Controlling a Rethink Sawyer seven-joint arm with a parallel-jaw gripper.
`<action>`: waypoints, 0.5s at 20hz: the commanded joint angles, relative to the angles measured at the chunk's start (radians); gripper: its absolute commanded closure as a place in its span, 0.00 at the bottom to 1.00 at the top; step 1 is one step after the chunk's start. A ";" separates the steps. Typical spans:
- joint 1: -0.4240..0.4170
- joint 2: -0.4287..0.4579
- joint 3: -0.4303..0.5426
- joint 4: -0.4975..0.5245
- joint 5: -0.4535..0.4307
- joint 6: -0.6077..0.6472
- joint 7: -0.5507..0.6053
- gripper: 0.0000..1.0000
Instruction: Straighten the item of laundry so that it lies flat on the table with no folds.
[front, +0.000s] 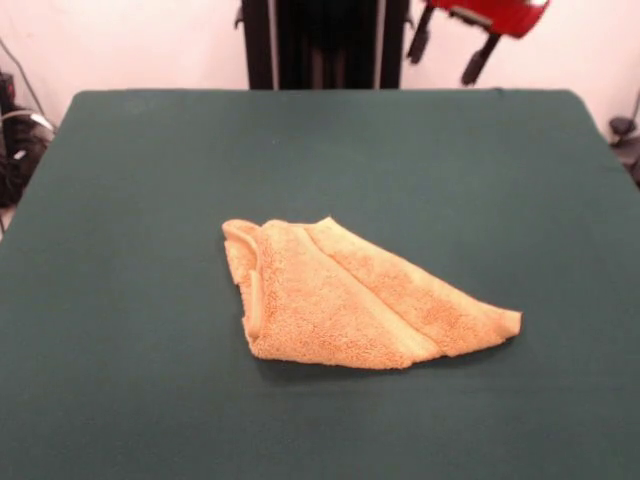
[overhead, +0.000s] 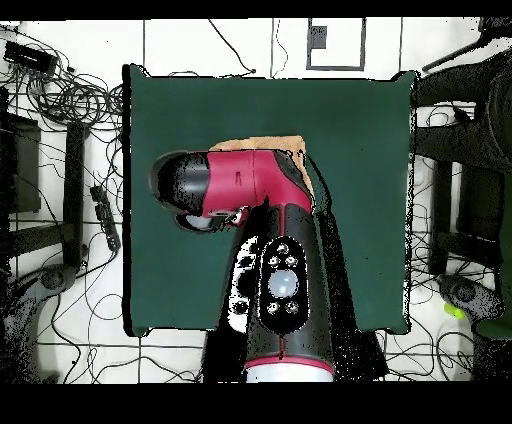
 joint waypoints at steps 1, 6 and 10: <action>-0.046 0.093 0.049 0.181 -0.109 -0.203 -0.076 0.00; -0.107 0.168 0.088 0.122 -0.093 -0.253 -0.048 0.00; -0.068 0.229 0.032 0.052 -0.117 -0.339 0.099 0.00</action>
